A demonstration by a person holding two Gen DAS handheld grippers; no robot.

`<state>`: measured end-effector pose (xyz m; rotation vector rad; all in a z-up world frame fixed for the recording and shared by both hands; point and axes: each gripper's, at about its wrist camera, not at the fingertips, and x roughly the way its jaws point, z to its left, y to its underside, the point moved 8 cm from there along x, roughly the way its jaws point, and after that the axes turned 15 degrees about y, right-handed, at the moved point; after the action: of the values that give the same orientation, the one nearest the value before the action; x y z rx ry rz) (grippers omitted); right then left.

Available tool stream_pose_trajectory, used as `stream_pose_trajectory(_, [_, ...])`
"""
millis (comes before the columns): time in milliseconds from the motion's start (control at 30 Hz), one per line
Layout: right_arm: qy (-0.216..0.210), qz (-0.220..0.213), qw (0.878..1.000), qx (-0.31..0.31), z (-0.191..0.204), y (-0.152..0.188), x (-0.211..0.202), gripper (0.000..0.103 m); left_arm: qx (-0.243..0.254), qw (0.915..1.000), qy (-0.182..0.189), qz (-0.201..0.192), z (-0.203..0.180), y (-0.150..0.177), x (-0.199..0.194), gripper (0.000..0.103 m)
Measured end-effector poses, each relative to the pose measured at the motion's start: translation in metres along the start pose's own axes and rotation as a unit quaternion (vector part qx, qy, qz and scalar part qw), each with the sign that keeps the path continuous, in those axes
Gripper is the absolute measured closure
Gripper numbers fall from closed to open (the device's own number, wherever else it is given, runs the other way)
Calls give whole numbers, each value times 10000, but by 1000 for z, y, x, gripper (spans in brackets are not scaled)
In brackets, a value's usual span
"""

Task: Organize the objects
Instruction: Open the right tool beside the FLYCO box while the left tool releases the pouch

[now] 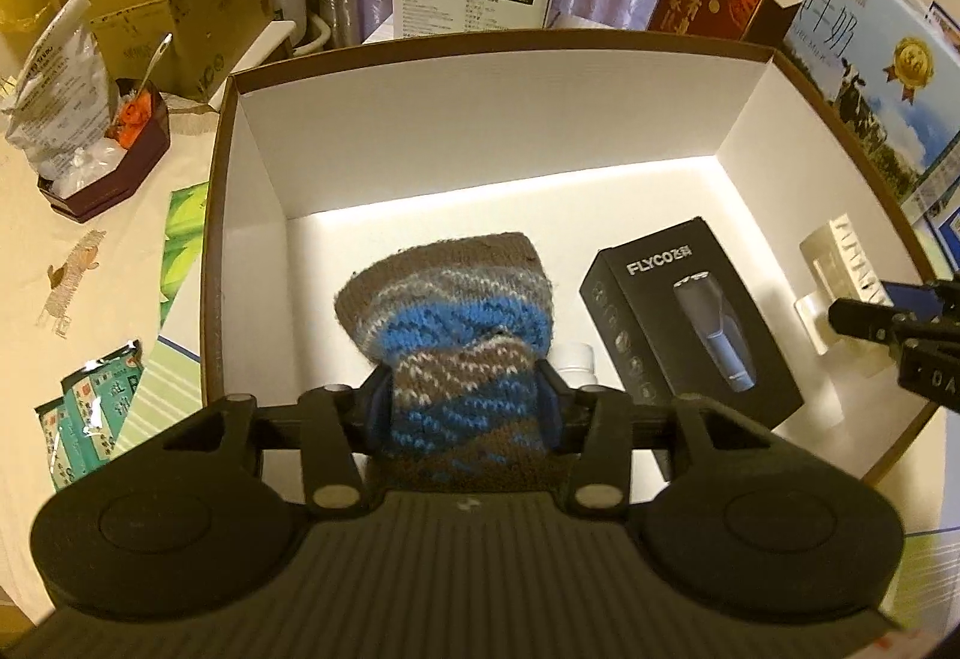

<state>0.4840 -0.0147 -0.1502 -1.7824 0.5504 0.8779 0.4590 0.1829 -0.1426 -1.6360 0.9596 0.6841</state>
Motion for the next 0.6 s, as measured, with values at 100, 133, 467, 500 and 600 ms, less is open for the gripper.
stream_pose_trajectory(100, [-9,4,10000,-24,1,-1,2,78,41,10000,64,1,-2,0,1,48])
stream_pose_trajectory(133, [0,5,10000,-34,1,-2,2,78,59,10000,80,3,-3,0,1,47])
stream_pose_trajectory(467, [13,-62,9999,-123,2,-5,5,78,189,9998,96,-1,-8,-2,1,39])
stream_pose_trajectory(500, [3,-73,9999,-124,2,-6,5,78,191,9998,103,1,-8,-2,1,39])
stream_pose_trajectory(600, [13,-95,9998,-147,2,-6,6,78,209,9997,148,17,-9,-1,1,37])
